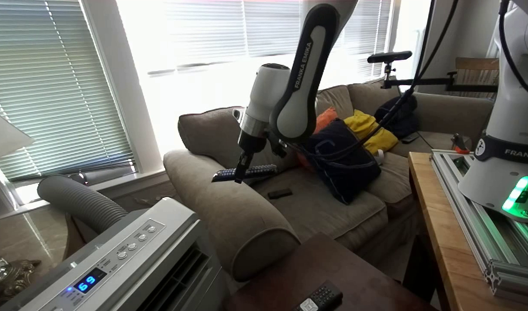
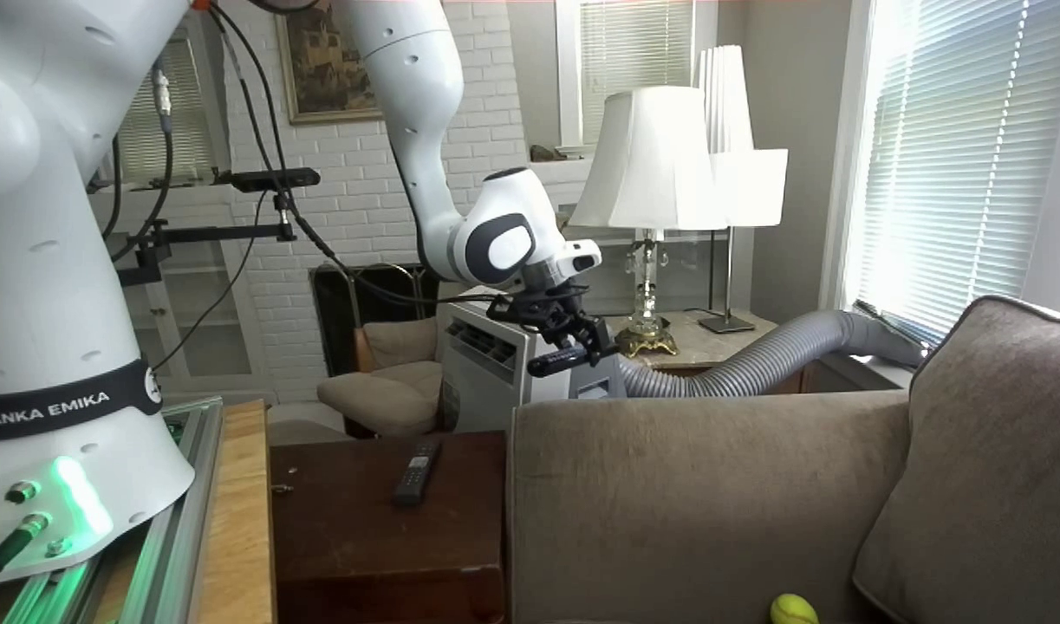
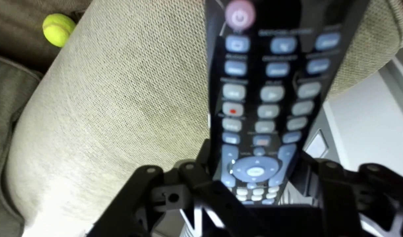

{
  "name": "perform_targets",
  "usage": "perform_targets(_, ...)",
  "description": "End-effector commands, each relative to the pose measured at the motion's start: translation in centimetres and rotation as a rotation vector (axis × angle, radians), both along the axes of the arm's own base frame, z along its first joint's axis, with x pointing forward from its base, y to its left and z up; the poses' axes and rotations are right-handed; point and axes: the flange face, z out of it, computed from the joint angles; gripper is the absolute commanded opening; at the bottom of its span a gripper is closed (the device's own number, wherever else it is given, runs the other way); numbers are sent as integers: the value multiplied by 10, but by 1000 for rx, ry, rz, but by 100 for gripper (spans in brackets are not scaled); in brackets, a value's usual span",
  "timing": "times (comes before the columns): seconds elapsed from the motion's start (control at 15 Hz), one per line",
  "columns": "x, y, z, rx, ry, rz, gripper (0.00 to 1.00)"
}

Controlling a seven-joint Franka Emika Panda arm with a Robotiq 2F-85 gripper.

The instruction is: Put the remote on the hand of the couch

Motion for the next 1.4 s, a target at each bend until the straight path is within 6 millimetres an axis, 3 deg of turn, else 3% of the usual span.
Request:
perform_targets(0.0,13,-10,-18,60,-17,-187,27)
perform_targets(0.6,6,-29,-58,219,-67,-596,27)
perform_targets(0.73,4,-28,-60,256,-100,-661,27)
perform_targets(1.33,-7,8,-75,335,-179,-742,27)
